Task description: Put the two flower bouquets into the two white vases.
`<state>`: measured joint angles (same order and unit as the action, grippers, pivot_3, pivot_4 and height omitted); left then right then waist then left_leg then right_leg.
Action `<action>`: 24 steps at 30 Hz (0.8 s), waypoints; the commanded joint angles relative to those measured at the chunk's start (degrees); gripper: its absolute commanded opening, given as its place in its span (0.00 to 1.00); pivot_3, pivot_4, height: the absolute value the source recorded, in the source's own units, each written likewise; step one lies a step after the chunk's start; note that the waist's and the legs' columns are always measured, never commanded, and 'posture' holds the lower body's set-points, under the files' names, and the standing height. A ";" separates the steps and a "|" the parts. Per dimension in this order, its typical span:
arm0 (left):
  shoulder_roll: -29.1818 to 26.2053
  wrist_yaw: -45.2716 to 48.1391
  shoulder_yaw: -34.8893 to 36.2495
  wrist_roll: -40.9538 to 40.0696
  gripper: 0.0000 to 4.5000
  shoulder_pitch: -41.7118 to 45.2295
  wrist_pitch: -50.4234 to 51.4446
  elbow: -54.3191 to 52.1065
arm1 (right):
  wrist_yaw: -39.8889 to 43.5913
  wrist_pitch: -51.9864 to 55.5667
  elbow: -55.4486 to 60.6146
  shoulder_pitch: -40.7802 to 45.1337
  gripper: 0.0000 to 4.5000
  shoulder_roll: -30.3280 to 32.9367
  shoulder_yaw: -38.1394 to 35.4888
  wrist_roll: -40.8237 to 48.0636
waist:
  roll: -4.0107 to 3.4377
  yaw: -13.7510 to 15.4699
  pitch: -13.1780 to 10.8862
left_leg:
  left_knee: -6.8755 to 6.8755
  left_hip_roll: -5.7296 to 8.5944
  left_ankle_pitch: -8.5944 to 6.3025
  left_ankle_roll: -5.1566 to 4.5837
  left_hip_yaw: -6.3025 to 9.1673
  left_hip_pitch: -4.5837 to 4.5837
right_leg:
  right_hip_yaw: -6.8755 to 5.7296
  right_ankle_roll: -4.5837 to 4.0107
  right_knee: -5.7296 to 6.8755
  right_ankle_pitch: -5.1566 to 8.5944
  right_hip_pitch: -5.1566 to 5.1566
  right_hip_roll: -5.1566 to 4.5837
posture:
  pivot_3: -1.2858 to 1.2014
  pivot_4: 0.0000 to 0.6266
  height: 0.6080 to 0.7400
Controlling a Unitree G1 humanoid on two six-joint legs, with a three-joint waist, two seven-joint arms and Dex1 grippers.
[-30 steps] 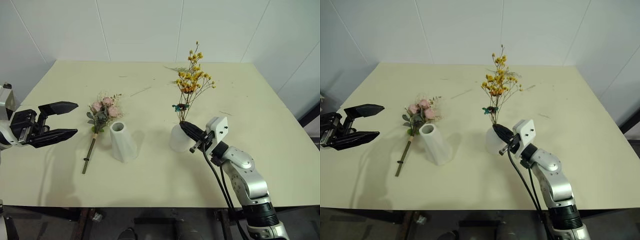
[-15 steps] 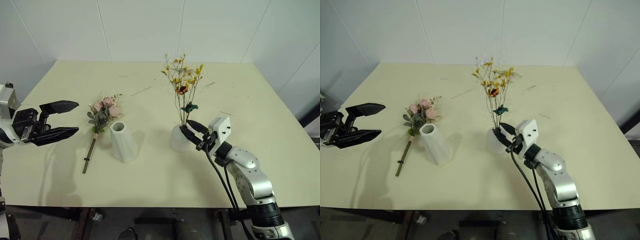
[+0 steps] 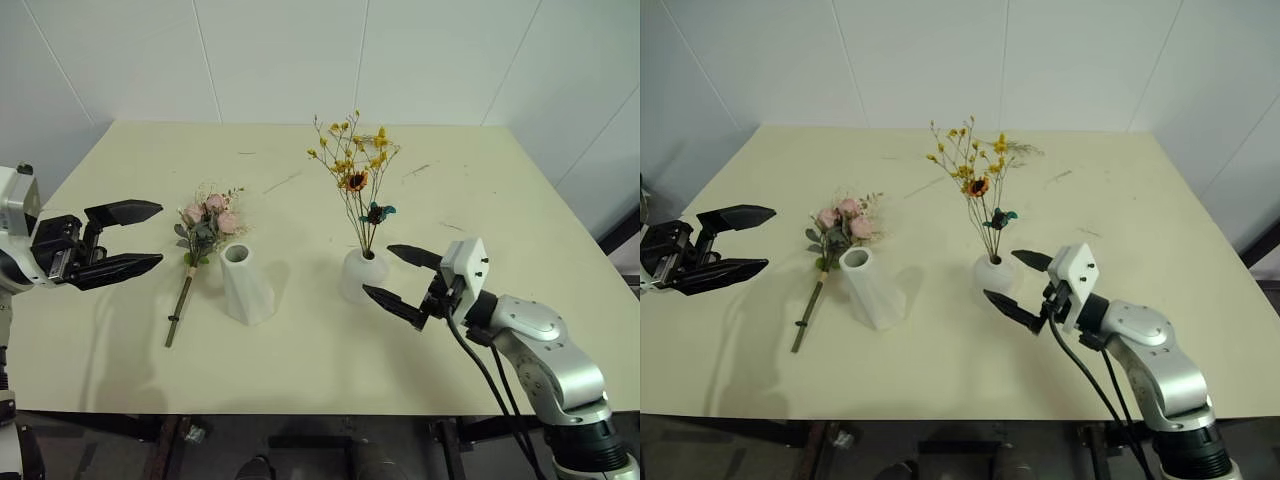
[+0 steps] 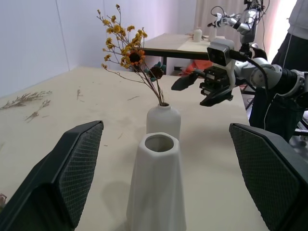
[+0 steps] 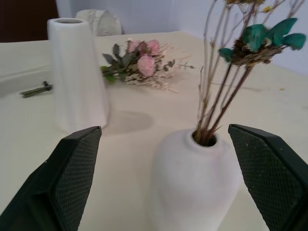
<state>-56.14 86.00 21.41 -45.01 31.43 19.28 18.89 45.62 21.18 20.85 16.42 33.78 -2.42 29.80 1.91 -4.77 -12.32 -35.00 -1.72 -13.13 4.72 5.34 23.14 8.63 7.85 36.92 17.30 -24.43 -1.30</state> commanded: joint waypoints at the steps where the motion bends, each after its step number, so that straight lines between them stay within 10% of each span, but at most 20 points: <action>1: 0.76 0.52 2.44 -0.07 1.00 -0.35 -1.42 -0.99 | 3.55 3.53 4.06 -1.20 0.99 4.25 -3.66 4.68 | 0.00 0.05 0.00 | -0.01 0.00 0.00 0.00 0.00 0.01 | 0.00 0.00 0.00 0.00 0.00 0.00 | 0.52 0.24 1.00; 24: 8.60 -53.03 9.28 8.31 1.00 -16.76 15.63 -21.92 | 20.91 6.94 -8.11 9.24 0.99 14.38 -9.54 12.92 | 0.04 0.16 -0.02 | -0.13 0.02 0.00 -0.01 -0.02 0.00 | 0.05 0.14 -0.08 -0.07 0.08 -0.04 | 0.52 0.24 1.00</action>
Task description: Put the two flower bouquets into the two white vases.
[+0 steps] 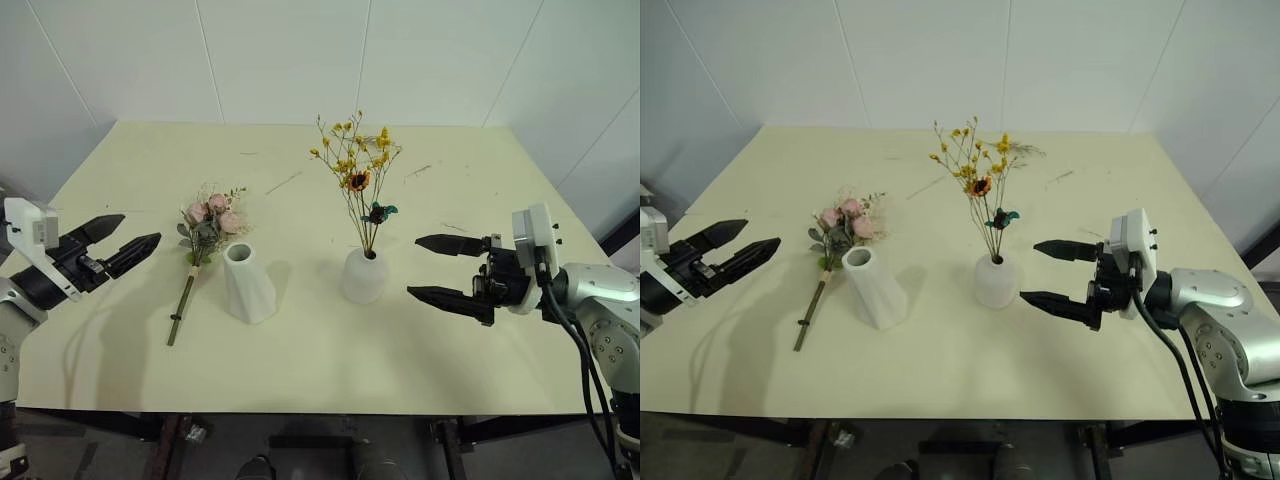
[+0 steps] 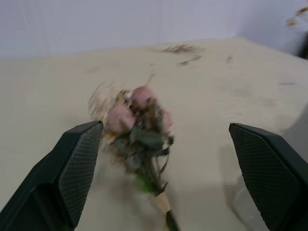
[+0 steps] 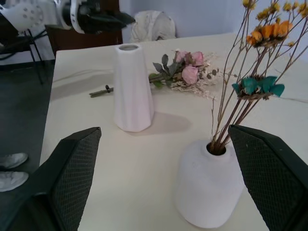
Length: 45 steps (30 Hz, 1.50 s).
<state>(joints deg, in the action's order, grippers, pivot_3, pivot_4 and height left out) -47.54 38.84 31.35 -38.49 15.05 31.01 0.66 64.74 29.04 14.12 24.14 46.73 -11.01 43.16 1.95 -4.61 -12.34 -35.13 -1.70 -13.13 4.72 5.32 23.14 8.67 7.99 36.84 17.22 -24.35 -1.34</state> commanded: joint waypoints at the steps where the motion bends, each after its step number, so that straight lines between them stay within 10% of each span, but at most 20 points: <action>1: -0.16 -8.30 -1.94 3.06 1.00 -0.47 6.12 -4.62 | 2.12 -1.22 -2.10 1.90 0.99 1.57 -0.77 -0.94 | 0.00 0.00 0.00 | 0.00 0.00 0.00 0.00 0.00 0.00 | 0.00 0.01 0.00 0.00 0.00 0.00 | 0.52 0.24 1.00; 20: -6.94 -17.61 -21.60 8.29 1.00 13.30 40.21 -8.27 | 5.96 -1.37 -6.66 4.94 0.99 3.42 -1.03 -3.62 | 0.01 -0.19 -0.01 | 0.01 0.04 0.00 0.01 0.01 0.01 | 0.00 0.05 0.03 -0.02 -0.02 0.02 | 0.52 0.24 1.00; 45: 2.54 -21.23 -33.07 20.46 1.00 37.73 53.03 10.45 | 9.73 -4.60 -12.58 8.00 0.99 4.60 0.11 -8.14 | 0.01 -0.19 -0.01 | -0.04 0.08 0.01 0.03 0.03 0.03 | 0.00 0.12 0.06 -0.06 0.00 0.02 | 0.52 0.24 1.00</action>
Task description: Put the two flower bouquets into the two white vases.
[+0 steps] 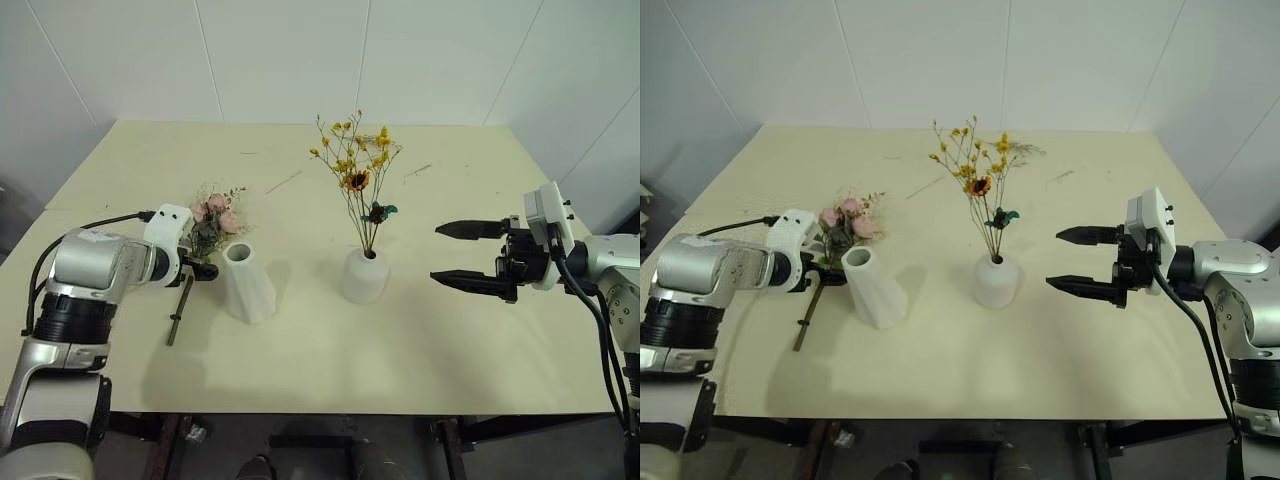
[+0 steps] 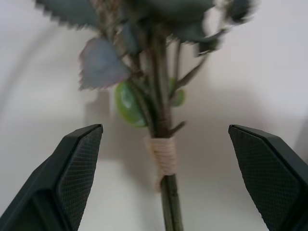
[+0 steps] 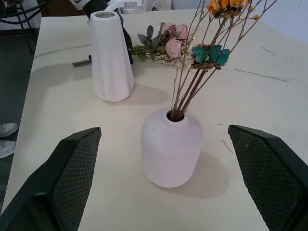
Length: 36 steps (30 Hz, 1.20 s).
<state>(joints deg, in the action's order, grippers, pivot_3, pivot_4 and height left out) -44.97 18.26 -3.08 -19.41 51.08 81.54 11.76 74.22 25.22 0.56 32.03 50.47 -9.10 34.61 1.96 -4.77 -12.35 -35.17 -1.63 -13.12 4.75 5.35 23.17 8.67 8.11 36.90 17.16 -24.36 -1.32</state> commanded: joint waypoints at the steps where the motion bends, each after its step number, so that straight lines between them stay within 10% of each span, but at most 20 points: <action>1: 0.11 -0.66 1.58 1.47 1.00 1.78 3.09 -0.77 | 0.18 -0.78 1.01 0.02 0.99 0.89 -1.83 0.35 | 0.00 -0.03 0.00 | 0.01 0.00 0.00 0.00 0.00 0.00 | 0.00 0.00 0.00 0.00 0.00 0.00 | 0.52 0.24 1.00; 7: 0.96 -0.23 1.73 2.00 0.96 1.52 3.11 -0.94 | -0.06 -0.98 1.11 -0.34 1.00 0.65 -1.76 0.14 | 0.00 0.26 0.00 | 0.00 0.01 0.03 0.05 0.03 0.00 | -0.01 0.02 0.04 -0.01 0.00 -0.01 | 0.52 0.24 1.00; 21: 1.62 0.04 3.26 2.96 0.02 1.06 0.98 -2.05 | 0.27 -1.30 1.18 -1.72 1.00 1.15 -2.81 0.38 | 0.00 0.20 0.00 | -0.01 0.01 0.04 0.07 0.03 0.00 | -0.01 0.04 0.07 -0.02 0.00 -0.01 | 0.52 0.24 1.00; 36: 9.88 6.90 21.24 -2.20 0.02 -1.89 -45.85 -5.06 | -2.48 -1.35 3.99 -4.96 1.00 0.56 -5.28 0.95 | 0.00 1.01 0.00 | -0.03 0.04 0.14 0.25 -0.01 -0.01 | 0.00 0.10 0.06 -0.07 0.02 -0.08 | 0.52 0.24 1.00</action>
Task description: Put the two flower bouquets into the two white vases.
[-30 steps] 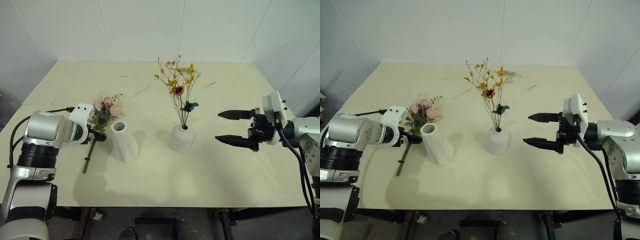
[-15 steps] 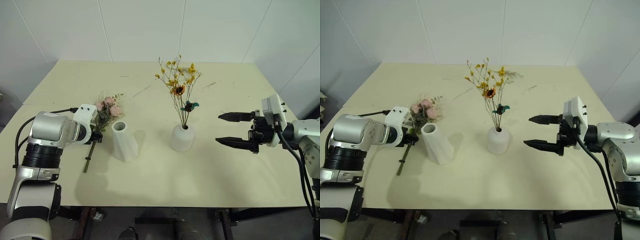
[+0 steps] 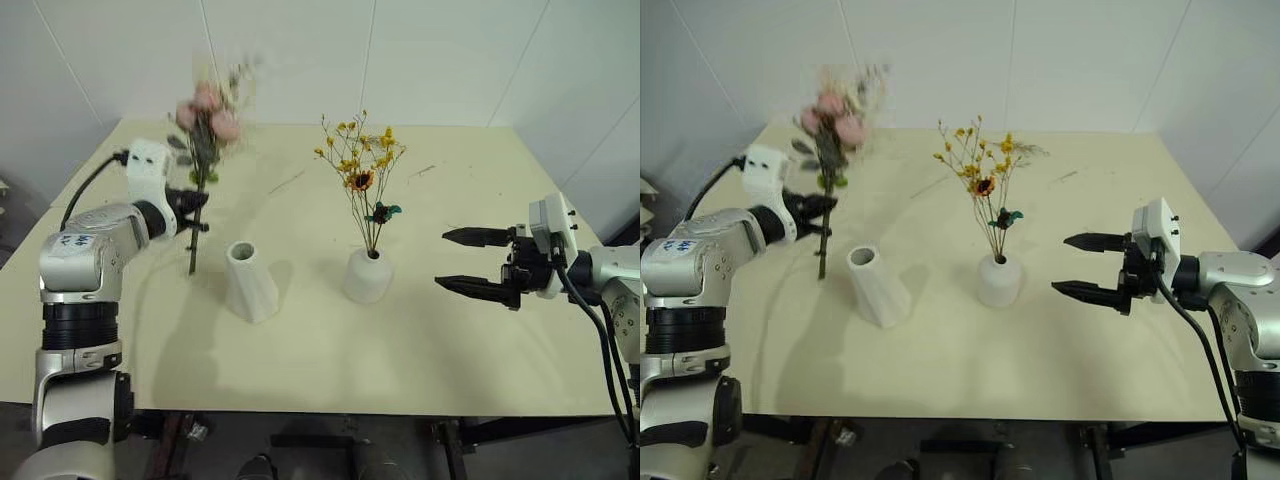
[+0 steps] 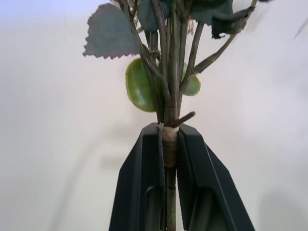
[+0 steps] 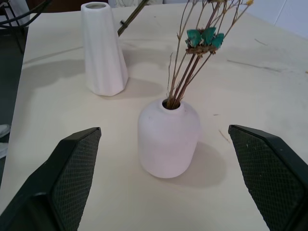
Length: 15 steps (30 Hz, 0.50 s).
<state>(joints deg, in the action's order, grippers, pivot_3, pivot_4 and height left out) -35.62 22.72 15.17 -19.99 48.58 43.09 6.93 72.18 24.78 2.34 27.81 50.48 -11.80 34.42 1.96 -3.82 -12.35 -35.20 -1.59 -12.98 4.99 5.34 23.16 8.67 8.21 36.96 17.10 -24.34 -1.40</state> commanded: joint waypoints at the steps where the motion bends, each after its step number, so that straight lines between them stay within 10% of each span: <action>1: 1.47 6.30 3.77 -3.47 0.02 0.39 -11.93 0.05 | -0.72 -0.85 2.67 -1.10 1.00 0.42 -2.89 1.33 | 0.00 0.17 0.00 | -0.01 0.00 0.00 0.00 0.00 0.00 | 0.00 0.01 0.00 -0.01 0.00 0.00 | 0.52 0.24 1.00; 15: 5.03 31.03 8.58 -22.65 0.02 2.06 -21.93 4.37 | -1.99 -0.51 3.78 -2.31 1.00 0.75 -3.92 1.77 | 0.00 0.46 0.00 | -0.10 0.02 0.04 0.00 -0.01 0.00 | 0.01 0.06 0.02 -0.05 0.04 0.00 | 0.52 0.24 1.00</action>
<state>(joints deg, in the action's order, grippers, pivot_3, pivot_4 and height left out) -30.09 52.96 22.01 -40.13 49.02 21.23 12.26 70.44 24.81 4.42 25.55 50.48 -13.48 35.04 1.96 -3.37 -12.35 -35.30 -1.57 -12.93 4.99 5.34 23.16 8.68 8.27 36.98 17.05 -24.30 -1.40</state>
